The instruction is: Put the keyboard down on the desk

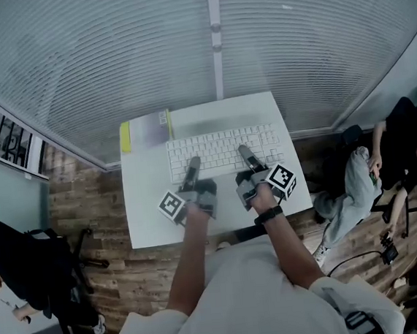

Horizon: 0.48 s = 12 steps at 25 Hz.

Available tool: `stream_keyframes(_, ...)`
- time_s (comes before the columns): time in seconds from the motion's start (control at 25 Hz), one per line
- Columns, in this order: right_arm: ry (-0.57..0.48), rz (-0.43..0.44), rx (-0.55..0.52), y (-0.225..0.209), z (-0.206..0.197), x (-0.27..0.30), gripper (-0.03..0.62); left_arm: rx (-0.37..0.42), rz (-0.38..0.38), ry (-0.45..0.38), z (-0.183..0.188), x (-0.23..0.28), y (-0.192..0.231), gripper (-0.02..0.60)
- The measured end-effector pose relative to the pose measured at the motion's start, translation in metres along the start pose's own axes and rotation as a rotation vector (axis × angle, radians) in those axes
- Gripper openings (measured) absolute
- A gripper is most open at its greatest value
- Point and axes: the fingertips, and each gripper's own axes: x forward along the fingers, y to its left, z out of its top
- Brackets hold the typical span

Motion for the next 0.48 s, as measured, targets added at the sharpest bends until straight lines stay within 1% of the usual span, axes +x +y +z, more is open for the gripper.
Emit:
stream_keyframes(0.08, 0.003, -0.016, -0.01, -0.0027, 0.0005, -0.0003, 0.15, -0.017, 0.002, -0.005, -0.0008, -0.0007, 0.0028, 0.137)
stream_keyframes(0.16, 0.01, -0.012, -0.019, -0.0011, 0.0, 0.0002, 0.15, -0.02, 0.003, -0.01, -0.0009, -0.0012, 0.0031, 0.137)
stream_keyframes(0.32, 0.021, -0.008, -0.037, 0.001, 0.0013, 0.0015, 0.15, -0.006, 0.005, -0.014, -0.0005, 0.0, 0.003, 0.137)
stream_keyframes(0.48, 0.03, -0.009, -0.021, -0.0019, 0.0009, 0.0031, 0.15, 0.006, -0.008, -0.018, -0.0006, 0.0, 0.0033, 0.137)
